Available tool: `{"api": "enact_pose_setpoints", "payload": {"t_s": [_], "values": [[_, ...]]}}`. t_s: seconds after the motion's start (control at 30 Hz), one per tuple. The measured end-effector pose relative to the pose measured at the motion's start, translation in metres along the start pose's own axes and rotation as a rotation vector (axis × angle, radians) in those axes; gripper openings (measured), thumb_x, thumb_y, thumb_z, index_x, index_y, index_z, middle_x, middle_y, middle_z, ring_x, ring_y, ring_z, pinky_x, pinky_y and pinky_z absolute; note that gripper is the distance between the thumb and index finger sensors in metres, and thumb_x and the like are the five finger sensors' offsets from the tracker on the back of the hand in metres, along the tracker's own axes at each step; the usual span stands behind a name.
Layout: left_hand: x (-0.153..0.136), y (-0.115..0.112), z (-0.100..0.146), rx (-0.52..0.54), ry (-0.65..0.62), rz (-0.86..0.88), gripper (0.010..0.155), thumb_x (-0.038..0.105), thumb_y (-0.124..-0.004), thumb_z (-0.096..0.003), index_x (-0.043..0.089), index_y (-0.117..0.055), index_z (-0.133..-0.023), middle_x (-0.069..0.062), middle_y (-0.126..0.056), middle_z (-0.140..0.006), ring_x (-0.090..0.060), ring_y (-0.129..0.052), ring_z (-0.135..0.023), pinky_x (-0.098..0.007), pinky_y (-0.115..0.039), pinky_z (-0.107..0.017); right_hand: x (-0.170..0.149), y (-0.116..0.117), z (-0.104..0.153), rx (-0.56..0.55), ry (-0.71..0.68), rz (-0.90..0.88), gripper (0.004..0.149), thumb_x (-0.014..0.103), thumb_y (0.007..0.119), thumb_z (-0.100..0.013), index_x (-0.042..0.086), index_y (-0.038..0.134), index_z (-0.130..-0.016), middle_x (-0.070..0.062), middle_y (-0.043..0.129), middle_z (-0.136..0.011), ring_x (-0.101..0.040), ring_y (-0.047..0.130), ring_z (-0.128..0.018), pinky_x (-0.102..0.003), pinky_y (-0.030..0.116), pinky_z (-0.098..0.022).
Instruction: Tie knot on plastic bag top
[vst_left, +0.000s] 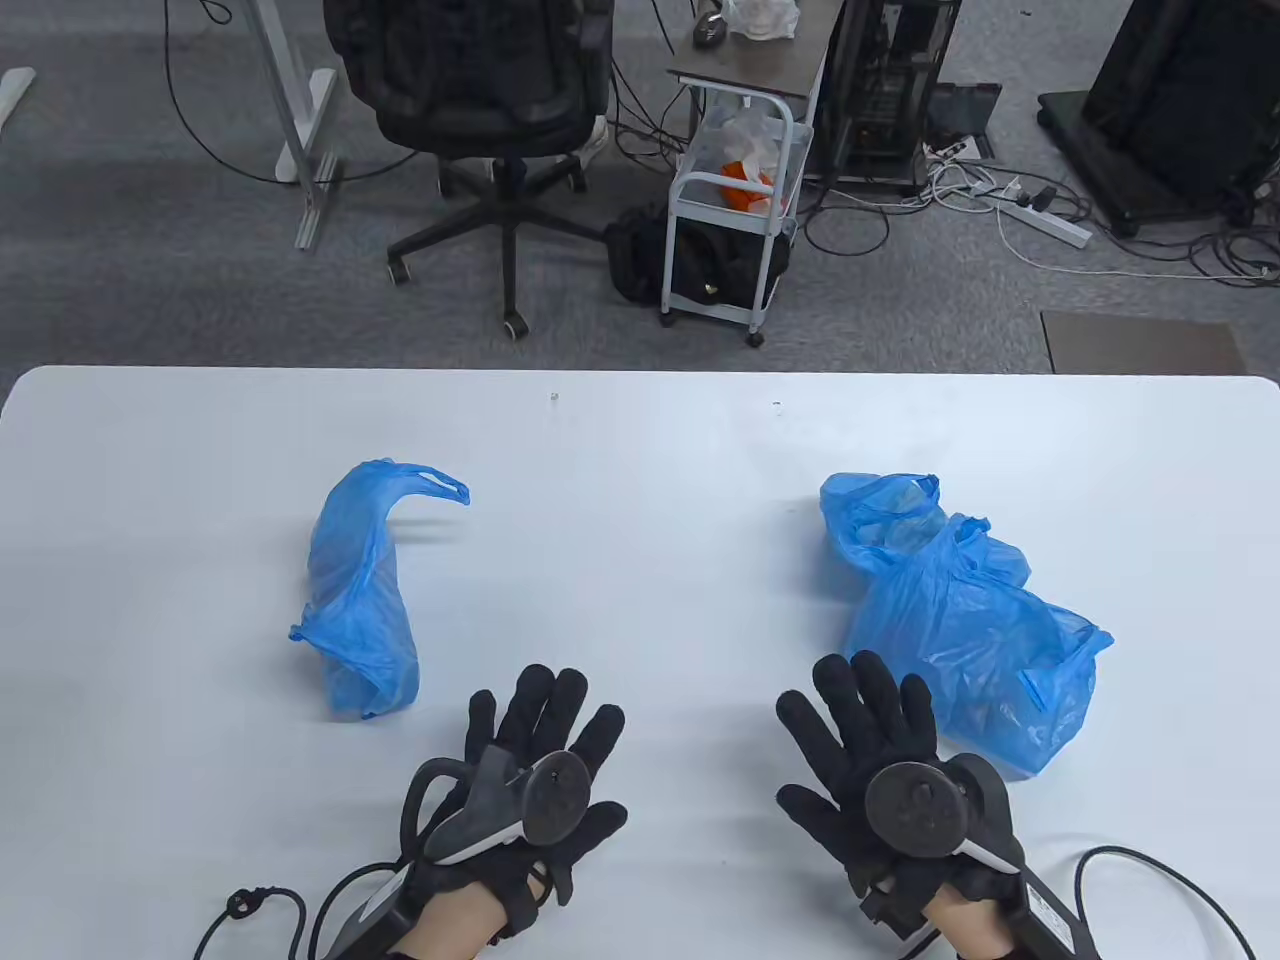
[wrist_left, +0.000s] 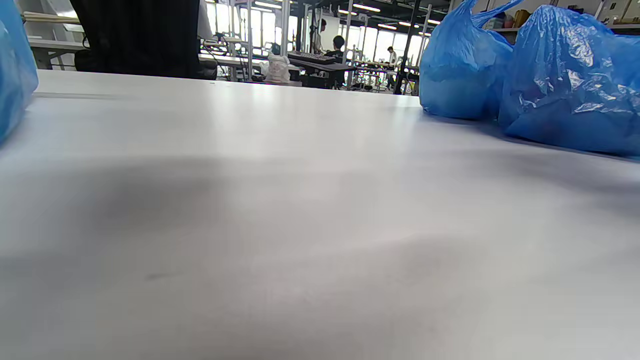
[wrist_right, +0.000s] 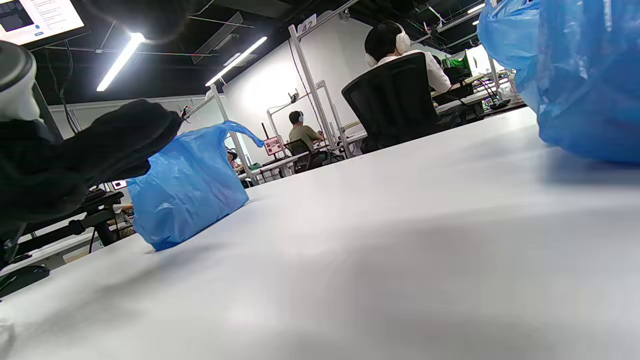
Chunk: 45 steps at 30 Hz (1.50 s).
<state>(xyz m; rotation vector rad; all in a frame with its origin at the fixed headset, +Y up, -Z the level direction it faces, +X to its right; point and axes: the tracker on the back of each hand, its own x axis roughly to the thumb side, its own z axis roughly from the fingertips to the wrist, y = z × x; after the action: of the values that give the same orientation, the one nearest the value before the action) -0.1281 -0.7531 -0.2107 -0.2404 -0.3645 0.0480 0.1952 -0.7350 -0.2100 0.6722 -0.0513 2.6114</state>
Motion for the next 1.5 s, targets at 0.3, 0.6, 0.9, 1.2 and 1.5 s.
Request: {"api": "enact_pose_setpoints", "payload": {"t_s": [0.3,0.6,0.9,1.2,1.5], "values": [[0.0,0.0,0.0,-0.01,-0.001,0.005,0.082,0.079,-0.052,-0.0366,0.056,0.006,-0.09,0.013,0.018,-0.107,-0.022,0.016,-0.105,-0.066,-0.008,-0.074,0.001,0.001,0.0,0.006,-0.003,0.002,0.077,0.055,0.072,-0.042,0.035,0.03,-0.103,-0.008,0.004,-0.111,-0.048,-0.001,-0.102,-0.07,-0.002,-0.063],[0.0,-0.001,-0.001,-0.012,0.003,0.01,0.082,0.079,-0.052,-0.0365,0.056,0.007,-0.089,0.014,0.018,-0.107,-0.022,0.016,-0.106,-0.066,-0.008,-0.074,0.002,0.001,0.001,0.009,-0.01,0.001,0.077,0.056,0.072,-0.042,0.035,0.029,-0.103,-0.008,0.004,-0.111,-0.047,-0.001,-0.102,-0.07,-0.002,-0.063],[0.0,0.0,-0.001,-0.013,0.008,0.017,0.082,0.079,-0.052,-0.0365,0.056,0.007,-0.089,0.014,0.018,-0.107,-0.022,0.016,-0.106,-0.067,-0.009,-0.073,0.003,0.002,0.001,0.017,-0.024,-0.003,0.08,0.058,0.074,-0.04,0.035,0.03,-0.103,-0.008,0.005,-0.111,-0.048,0.0,-0.102,-0.07,-0.002,-0.063],[0.001,-0.002,-0.001,-0.026,0.019,0.024,0.082,0.079,-0.052,-0.0364,0.056,0.007,-0.089,0.014,0.018,-0.107,-0.022,0.016,-0.106,-0.067,-0.009,-0.073,0.013,0.001,0.003,0.016,-0.067,0.08,0.084,0.046,0.091,-0.037,0.037,0.037,-0.101,-0.006,0.006,-0.112,-0.046,-0.003,-0.102,-0.068,-0.008,-0.064],[0.005,-0.003,-0.004,-0.04,0.005,0.023,0.082,0.079,-0.052,-0.0363,0.056,0.007,-0.089,0.014,0.018,-0.107,-0.022,0.016,-0.106,-0.067,-0.009,-0.073,0.019,-0.076,-0.028,-0.101,-0.051,0.606,0.097,0.045,0.1,-0.03,0.038,0.033,-0.1,-0.003,0.007,-0.113,-0.046,-0.001,-0.105,-0.069,-0.005,-0.066]]}}
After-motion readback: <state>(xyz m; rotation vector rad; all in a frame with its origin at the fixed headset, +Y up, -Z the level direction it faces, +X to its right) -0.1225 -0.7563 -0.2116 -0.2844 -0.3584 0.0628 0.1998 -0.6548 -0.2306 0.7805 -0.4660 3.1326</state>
